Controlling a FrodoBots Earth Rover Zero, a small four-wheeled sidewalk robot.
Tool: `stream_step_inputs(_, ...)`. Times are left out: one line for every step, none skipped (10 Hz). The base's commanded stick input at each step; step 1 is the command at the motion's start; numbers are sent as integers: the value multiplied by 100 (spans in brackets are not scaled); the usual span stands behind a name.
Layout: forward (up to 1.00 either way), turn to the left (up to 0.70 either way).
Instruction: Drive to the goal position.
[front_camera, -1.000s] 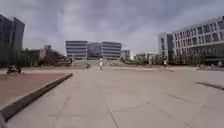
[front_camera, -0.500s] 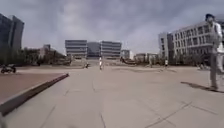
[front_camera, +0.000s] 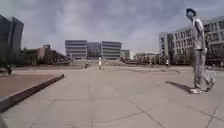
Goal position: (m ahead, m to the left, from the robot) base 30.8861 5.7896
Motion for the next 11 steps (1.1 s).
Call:
stream_step_inputs(100,0)
stream_step_inputs(100,0)
stream_step_inputs(100,0)
stream_step_inputs(100,0)
stream_step_inputs(100,0)
stream_step_inputs(100,0)
stream_step_inputs(100,0)
stream_step_inputs(100,0)
stream_step_inputs(100,0)
stream_step_inputs(100,0)
stream_step_inputs(100,0)
